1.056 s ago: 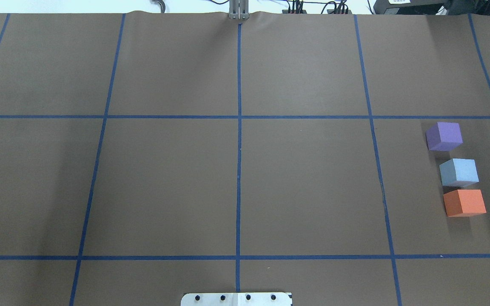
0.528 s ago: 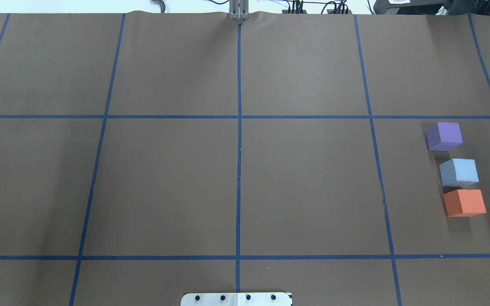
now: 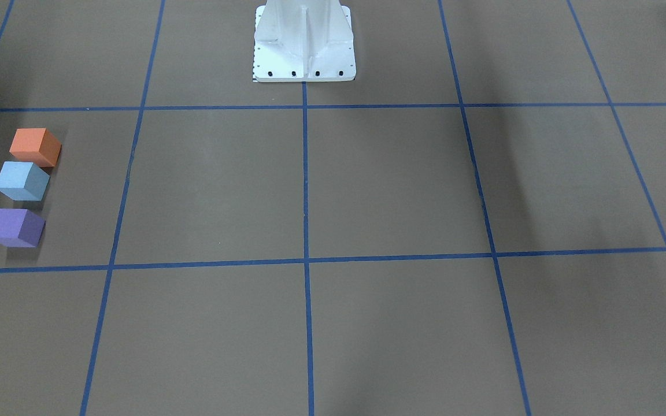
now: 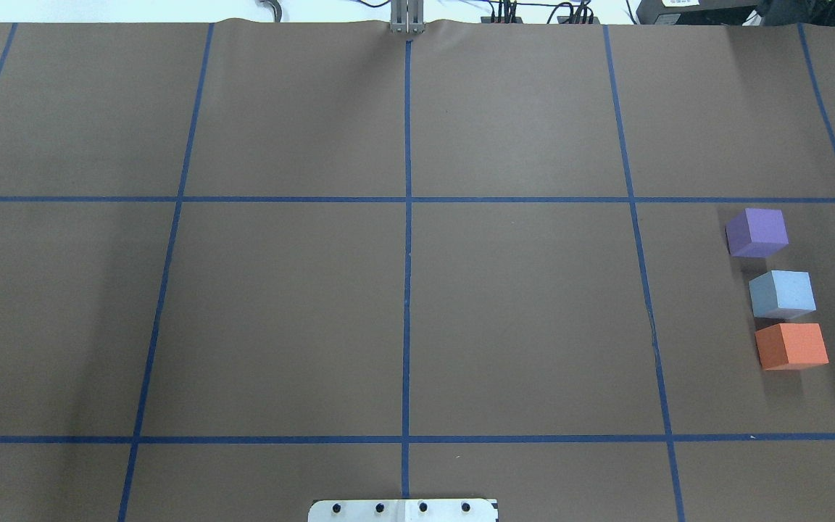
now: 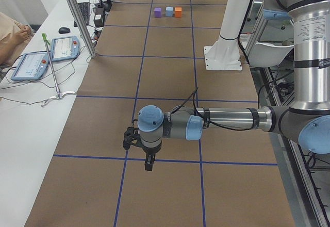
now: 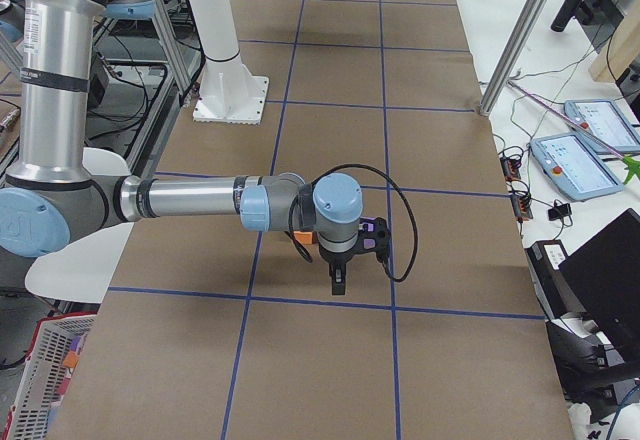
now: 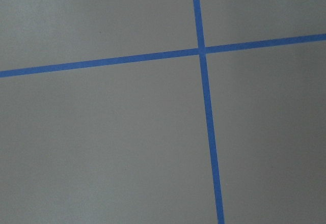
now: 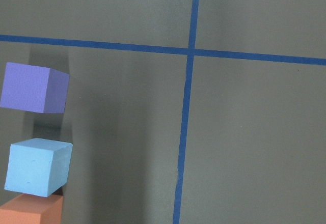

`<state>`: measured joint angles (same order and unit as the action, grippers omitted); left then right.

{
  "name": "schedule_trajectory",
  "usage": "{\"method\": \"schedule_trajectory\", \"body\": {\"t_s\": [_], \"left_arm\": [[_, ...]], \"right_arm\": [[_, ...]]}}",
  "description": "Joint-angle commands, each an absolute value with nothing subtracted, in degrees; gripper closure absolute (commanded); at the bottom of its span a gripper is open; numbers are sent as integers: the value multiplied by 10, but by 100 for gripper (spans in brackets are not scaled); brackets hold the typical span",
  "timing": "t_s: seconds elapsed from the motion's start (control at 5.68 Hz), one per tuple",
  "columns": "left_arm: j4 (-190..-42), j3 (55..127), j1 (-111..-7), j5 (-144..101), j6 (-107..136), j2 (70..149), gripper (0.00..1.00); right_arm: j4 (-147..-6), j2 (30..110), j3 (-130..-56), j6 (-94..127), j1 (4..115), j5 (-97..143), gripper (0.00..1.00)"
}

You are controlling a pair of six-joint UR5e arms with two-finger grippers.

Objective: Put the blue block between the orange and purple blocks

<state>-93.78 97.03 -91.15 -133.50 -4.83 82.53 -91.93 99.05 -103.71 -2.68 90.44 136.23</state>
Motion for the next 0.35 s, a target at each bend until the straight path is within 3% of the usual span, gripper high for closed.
{"method": "schedule_trajectory", "body": {"t_s": [0.0, 0.18], "left_arm": [[-938, 971, -911, -1335, -48, 825, 0], [-938, 971, -911, -1335, -48, 825, 0]], "right_arm": [[-919, 991, -1036, -26, 904, 1361, 0], [-919, 991, -1036, -26, 904, 1362, 0]]}}
